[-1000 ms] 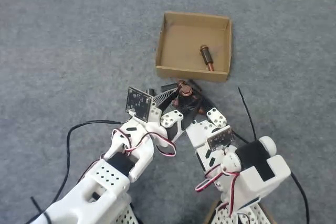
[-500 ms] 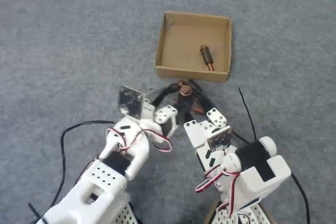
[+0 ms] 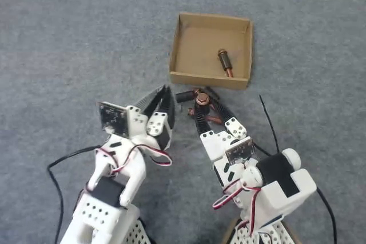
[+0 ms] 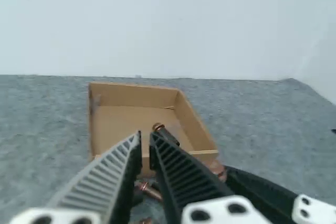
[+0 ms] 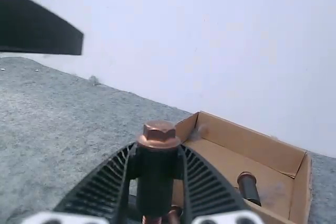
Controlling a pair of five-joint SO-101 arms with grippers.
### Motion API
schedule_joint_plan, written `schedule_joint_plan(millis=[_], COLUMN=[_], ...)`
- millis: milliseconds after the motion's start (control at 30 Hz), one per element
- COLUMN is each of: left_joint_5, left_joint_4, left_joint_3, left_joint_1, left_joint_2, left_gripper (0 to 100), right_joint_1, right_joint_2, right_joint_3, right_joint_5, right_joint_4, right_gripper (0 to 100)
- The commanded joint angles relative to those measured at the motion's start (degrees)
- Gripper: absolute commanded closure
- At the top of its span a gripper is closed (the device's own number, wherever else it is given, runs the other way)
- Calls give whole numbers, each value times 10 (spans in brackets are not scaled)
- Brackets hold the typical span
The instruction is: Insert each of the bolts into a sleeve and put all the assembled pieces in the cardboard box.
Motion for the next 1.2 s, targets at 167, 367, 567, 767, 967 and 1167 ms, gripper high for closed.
schedule_joint_plan(millis=[167, 367, 567, 767, 967, 1167], left_joint_5=[-4, -6, -7, -8, -65, -121], left_joint_4=[179, 190, 264, 359, 391, 417], left_joint_3=[-22, 61, 76, 76, 76, 76], left_joint_1=[-146, -271, -341, -338, -338, -338], left_joint_2=[-149, -218, -203, -202, -200, -200], left_gripper=[978, 978, 977, 974, 974, 974], right_joint_1=[10, 10, 41, 68, 109, 140], right_joint_2=[-2, -2, -7, -2, -2, -1], right_joint_3=[-2, -4, -7, -46, -120, -248], right_joint_5=[2, 2, 0, 1, 4, 5], right_joint_4=[-1, 0, -3, -2, 2, 78], right_gripper=[991, 991, 991, 991, 991, 991])
